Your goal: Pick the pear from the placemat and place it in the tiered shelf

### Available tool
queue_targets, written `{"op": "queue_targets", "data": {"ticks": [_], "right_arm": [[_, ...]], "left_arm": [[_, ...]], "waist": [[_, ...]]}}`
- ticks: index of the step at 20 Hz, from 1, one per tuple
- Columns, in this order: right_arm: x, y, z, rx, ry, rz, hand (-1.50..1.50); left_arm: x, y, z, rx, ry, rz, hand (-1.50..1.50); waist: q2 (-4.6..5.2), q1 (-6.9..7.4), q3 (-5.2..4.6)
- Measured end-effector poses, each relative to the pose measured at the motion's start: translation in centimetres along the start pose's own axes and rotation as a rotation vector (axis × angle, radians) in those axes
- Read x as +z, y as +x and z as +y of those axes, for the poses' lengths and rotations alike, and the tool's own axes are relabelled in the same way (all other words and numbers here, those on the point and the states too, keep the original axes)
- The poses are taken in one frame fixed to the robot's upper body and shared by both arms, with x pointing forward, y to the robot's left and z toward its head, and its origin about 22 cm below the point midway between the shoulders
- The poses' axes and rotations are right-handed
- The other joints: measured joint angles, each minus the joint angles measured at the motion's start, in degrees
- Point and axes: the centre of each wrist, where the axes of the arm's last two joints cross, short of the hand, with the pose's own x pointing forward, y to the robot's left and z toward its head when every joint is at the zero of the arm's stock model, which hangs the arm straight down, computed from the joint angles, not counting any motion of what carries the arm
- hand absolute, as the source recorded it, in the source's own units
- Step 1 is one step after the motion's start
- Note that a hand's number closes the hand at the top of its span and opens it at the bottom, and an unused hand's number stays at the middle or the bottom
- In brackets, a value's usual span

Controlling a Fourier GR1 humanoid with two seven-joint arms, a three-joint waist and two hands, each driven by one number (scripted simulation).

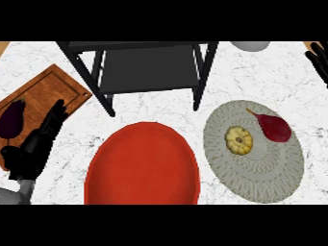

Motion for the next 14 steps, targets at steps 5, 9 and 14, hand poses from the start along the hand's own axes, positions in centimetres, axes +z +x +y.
{"op": "queue_targets", "data": {"ticks": [5,9,14], "right_arm": [[2.5,-2.6,-6.3,0.088,-0.078,0.179,-1.5],[5.5,-4.4,-10.8,0.279,-0.166,0.439,1.5],[7.7,-8.9,-12.1,0.049,-0.199,0.502,-1.5]], "left_arm": [[0.0,-0.5,-1.2,-0.023,-0.038,0.044,0.0],[0.4,-1.4,-2.6,-0.021,-0.094,0.102,0.0],[0.2,-1.7,-3.6,-0.019,-0.124,0.137,0.0]], "waist": [[1.46,1.94,0.14],[2.89,3.5,0.2],[2.64,4.31,0.41]]}}
